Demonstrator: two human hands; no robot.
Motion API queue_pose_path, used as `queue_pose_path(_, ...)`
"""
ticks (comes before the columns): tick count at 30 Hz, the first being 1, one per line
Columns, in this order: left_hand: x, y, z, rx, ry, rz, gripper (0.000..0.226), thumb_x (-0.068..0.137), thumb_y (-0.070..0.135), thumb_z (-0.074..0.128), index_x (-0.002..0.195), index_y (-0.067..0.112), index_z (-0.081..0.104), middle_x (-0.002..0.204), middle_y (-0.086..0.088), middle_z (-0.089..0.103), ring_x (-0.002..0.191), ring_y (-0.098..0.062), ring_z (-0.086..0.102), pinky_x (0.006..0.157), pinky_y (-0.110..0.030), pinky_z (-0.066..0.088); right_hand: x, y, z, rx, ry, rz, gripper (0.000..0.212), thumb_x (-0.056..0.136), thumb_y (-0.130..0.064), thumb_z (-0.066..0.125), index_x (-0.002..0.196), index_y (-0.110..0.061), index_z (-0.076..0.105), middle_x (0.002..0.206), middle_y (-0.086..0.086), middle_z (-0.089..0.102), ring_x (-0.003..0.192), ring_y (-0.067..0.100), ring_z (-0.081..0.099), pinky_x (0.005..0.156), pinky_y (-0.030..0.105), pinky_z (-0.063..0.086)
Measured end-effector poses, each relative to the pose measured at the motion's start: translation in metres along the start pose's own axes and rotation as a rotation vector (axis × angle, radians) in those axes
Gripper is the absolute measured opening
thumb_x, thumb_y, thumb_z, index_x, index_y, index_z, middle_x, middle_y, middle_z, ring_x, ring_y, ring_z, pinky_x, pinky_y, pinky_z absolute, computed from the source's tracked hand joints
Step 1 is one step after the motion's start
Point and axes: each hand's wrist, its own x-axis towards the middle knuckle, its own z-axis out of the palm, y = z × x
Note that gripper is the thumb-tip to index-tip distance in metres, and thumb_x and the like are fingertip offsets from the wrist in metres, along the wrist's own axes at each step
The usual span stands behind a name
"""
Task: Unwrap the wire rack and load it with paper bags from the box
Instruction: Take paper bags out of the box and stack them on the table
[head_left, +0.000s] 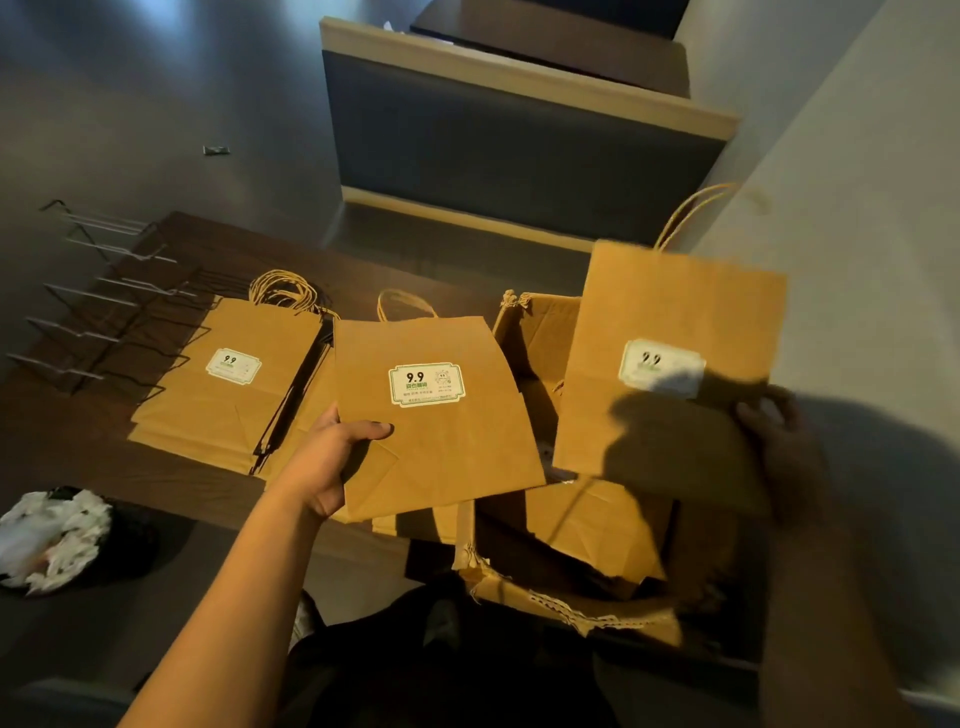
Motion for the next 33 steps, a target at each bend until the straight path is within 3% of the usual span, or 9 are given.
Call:
queue_pose_path(5,-0.003,0.001,0.002,0.035,-0.050,-0.057,0.047,0.091,-0.011,0.056,0.131,0.014,0.057,0.121,-0.016,0.072,0.108,-0.034,0.069,0.086,-0.044,0.055,-0.008,-0.014,0.032,0.310,-0.291,-0.028,0.036,0.107,-0.024,0.049,0.141,-0.014,0.052,0.139,0.020,0.059,0.123,0.044,0.059,0.096,0.066,0.049)
queue_pose_path(9,-0.004,-0.006,0.005,0.031,-0.013,-0.105,0.022,0.100,0.007,0.055,0.119,0.014,0.063,0.113,-0.014,0.074,0.091,-0.023,0.074,0.080,-0.039,0.056,-0.035,-0.009,0.115,-0.098,-0.402,0.029,0.019,0.099,-0.010,0.061,0.111,-0.026,0.060,0.109,0.012,0.074,0.082,0.016,0.075,0.068,0.031,0.060)
queue_pose_path(11,-0.005,-0.009,0.005,-0.045,-0.018,-0.167,0.029,0.106,0.032,0.049,0.122,0.015,0.066,0.112,-0.012,0.074,0.091,-0.024,0.075,0.080,-0.039,0.059,-0.045,0.013,0.154,-0.337,-0.513,0.038,0.026,0.095,-0.004,0.066,0.110,-0.024,0.056,0.111,0.016,0.074,0.074,0.012,0.072,0.071,0.033,0.059)
queue_pose_path(16,-0.001,-0.012,-0.005,-0.123,-0.128,-0.223,0.074,0.095,0.077,0.027,0.136,0.025,0.060,0.128,-0.015,0.070,0.116,-0.034,0.069,0.090,-0.047,0.057,-0.055,0.054,0.200,-0.761,-0.426,-0.122,0.028,0.079,-0.061,0.061,0.097,-0.040,0.052,0.073,-0.010,0.071,0.076,0.014,0.068,0.081,0.049,0.057)
queue_pose_path(18,-0.004,-0.010,-0.008,-0.125,-0.133,-0.224,0.069,0.095,0.073,0.036,0.134,0.021,0.061,0.127,-0.017,0.071,0.114,-0.035,0.069,0.086,-0.046,0.060,-0.056,0.055,0.204,-0.816,-0.369,-0.142,0.029,0.085,-0.058,0.061,0.094,-0.032,0.052,0.067,-0.004,0.064,0.068,0.018,0.062,0.075,0.044,0.056)
queue_pose_path(20,-0.004,-0.012,-0.010,-0.048,-0.147,-0.185,0.047,0.098,0.044,0.061,0.134,0.013,0.061,0.129,-0.020,0.069,0.112,-0.034,0.070,0.087,-0.045,0.059,-0.054,0.055,0.202,-0.836,-0.349,-0.160,0.031,0.091,-0.050,0.064,0.089,-0.021,0.052,0.065,-0.001,0.054,0.062,0.020,0.052,0.066,0.038,0.049)
queue_pose_path(23,0.001,-0.017,-0.010,0.052,-0.038,-0.106,0.030,0.095,0.001,0.063,0.124,0.010,0.062,0.124,-0.020,0.071,0.100,-0.030,0.074,0.087,-0.044,0.058,-0.047,0.055,0.197,-0.726,-0.351,-0.149,0.035,0.095,-0.048,0.062,0.076,-0.020,0.052,0.066,0.000,0.054,0.061,0.016,0.050,0.061,0.035,0.045)
queue_pose_path(27,0.004,-0.020,-0.009,0.028,0.006,-0.099,0.026,0.096,-0.004,0.059,0.117,0.010,0.064,0.112,-0.015,0.076,0.092,-0.027,0.075,0.085,-0.044,0.057,-0.007,0.089,0.172,-0.336,-0.172,0.224,0.027,0.102,-0.039,0.057,0.105,-0.012,0.062,0.090,0.007,0.066,0.058,0.014,0.054,0.049,0.026,0.045)
queue_pose_path(33,0.006,-0.025,-0.020,-0.005,0.038,-0.095,0.030,0.095,-0.004,0.060,0.122,0.010,0.064,0.114,-0.015,0.075,0.097,-0.029,0.074,0.086,-0.045,0.056,0.015,0.164,0.131,-0.430,0.003,0.653,0.053,0.099,-0.021,0.060,0.145,-0.004,0.043,0.146,0.012,0.050,0.132,0.038,0.049,0.102,0.041,0.044)
